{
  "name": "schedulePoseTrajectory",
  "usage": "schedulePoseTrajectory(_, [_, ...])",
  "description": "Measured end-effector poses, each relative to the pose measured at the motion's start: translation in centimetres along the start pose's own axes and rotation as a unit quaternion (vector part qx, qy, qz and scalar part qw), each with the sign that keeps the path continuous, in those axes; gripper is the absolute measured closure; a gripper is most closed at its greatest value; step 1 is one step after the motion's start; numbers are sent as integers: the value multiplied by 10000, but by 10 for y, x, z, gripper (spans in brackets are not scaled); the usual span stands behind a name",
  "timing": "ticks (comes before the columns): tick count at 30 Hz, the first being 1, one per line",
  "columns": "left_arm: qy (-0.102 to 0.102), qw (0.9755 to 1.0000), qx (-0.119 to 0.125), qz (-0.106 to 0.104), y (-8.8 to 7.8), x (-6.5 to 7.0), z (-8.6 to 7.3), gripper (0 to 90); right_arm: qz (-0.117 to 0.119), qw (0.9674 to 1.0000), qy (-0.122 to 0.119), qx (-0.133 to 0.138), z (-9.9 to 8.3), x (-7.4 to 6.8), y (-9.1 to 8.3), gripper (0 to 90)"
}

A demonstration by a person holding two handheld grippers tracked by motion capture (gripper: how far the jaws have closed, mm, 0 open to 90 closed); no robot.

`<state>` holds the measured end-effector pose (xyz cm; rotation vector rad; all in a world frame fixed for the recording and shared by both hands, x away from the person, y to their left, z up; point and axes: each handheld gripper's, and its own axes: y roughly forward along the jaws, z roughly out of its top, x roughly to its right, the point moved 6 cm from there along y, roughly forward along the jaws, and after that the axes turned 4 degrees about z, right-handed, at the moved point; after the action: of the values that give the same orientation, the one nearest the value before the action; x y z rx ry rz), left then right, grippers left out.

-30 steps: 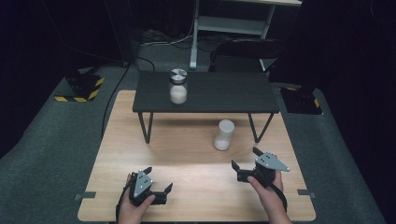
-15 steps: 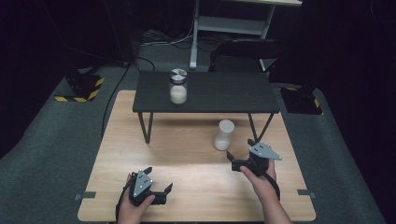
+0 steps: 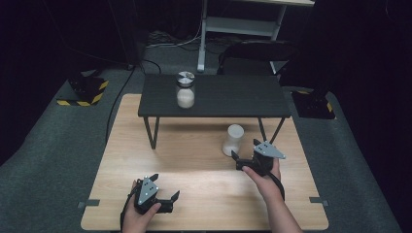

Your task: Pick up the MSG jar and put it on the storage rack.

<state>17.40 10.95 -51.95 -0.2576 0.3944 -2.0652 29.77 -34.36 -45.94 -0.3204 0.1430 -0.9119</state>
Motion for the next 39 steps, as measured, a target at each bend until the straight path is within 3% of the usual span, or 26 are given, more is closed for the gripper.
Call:
schedulePoseTrajectory(9, [-59,10000,-20,-20,-1,-2,0,3,-60,10000,12,60,7,-1,22,1])
schedulePoseTrajectory(21, [-84,10000,-18,-36,-1,-3,0,3,-110,9998,97,104,9,0,37,17])
schedulePoseTrajectory(39, [-63,10000,-18,-33,-1,-3,0,3,-93,9996,244,141,8,4,50,293])
